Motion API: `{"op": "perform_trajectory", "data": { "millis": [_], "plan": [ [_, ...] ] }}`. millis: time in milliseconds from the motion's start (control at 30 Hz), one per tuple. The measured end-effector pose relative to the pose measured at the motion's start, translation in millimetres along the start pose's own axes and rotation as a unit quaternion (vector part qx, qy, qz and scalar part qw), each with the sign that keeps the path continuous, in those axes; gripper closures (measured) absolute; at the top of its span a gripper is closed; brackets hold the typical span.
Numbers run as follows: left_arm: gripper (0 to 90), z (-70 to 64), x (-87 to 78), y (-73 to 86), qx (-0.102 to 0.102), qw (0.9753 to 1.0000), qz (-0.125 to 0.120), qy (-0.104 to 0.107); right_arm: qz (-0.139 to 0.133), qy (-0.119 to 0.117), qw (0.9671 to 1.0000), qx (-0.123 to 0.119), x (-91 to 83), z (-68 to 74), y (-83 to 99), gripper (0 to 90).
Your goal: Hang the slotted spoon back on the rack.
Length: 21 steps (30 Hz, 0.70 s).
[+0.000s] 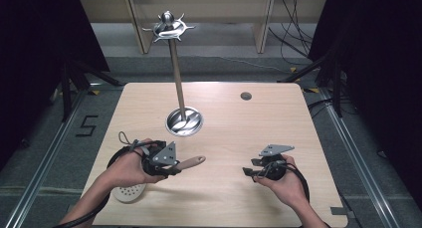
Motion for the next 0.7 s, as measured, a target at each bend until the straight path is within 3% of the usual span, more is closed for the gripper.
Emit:
{"op": "perform_trajectory", "data": {
  "millis": [333,367,433,500,700],
  "plan": [
    [71.7,10.1,-13.1,4.0,-0.019,0.9992,-0.024,-0.025,-0.001,0.002,1.0000,-0.005,0.3,-0.8,0.1,49.4],
    [71.7,11.1,-15.1,5.0,-0.021,0.9992,-0.024,-0.023,0.002,-0.002,1.0000,0.005,-0.4,0.7,0.0,49.3],
    [71.7,13.9,-19.8,5.9,-0.033,0.9983,-0.035,-0.032,-0.001,0.001,1.0000,-0.003,0.2,-0.4,-0.1,49.4],
    [71.7,15.6,-22.0,6.6,-0.030,0.9983,-0.035,-0.034,0.001,-0.003,1.0000,0.005,-0.4,0.9,-0.1,49.3],
    [71.7,21.8,-32.7,9.3,-0.052,0.9959,-0.057,-0.048,0.012,-0.001,0.9999,0.003,-1.6,0.7,0.6,49.3]
  ]
}}
Point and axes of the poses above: each handheld gripper's, and its own axes: x roughly forward along the jaws, y roughly out of its underside, z roughly to its left, the point moved 6 cm from there along x, roughly forward along the jaws, and after that the axes turned 5 degrees about -y, right-handed, at the moved point
